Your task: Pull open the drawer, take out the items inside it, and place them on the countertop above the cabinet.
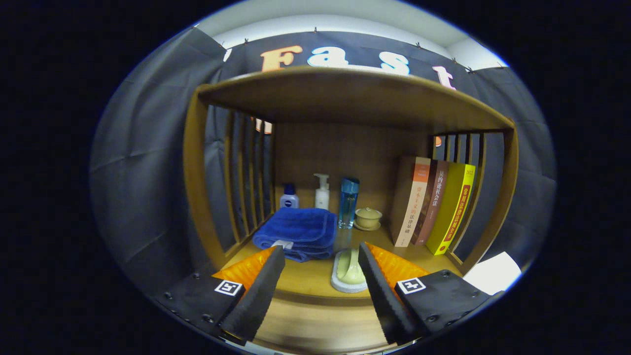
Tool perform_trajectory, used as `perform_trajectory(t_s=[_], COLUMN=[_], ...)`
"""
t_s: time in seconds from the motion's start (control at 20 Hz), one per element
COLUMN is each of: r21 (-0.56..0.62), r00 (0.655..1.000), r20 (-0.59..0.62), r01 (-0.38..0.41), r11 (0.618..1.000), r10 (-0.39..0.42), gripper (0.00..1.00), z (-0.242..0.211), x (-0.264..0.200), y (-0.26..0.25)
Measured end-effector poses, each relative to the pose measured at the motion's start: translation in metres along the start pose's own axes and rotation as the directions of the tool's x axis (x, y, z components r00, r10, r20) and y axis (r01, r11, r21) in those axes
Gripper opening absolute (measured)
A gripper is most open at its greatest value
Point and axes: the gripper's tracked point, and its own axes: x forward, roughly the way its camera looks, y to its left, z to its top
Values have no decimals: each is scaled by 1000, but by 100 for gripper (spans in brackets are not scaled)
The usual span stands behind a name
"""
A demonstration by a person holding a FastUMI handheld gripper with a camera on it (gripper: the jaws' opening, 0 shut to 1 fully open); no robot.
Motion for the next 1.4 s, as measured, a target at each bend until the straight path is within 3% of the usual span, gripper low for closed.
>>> perform_trajectory(t_s=[0.3, 0.7, 1.1, 1.4], r21=[68, 41, 56, 47], r00=[995, 985, 985, 990], r20=[98, 174, 153, 124], r01=[-26, -6, 72, 62], r11=[997, 999, 996, 997], r10=[19, -1, -80, -67], gripper=[99, 98, 98, 99], z=[1, -51, -113, -158], x=[-72, -148, -165, -173], y=[9, 5, -19, -8])
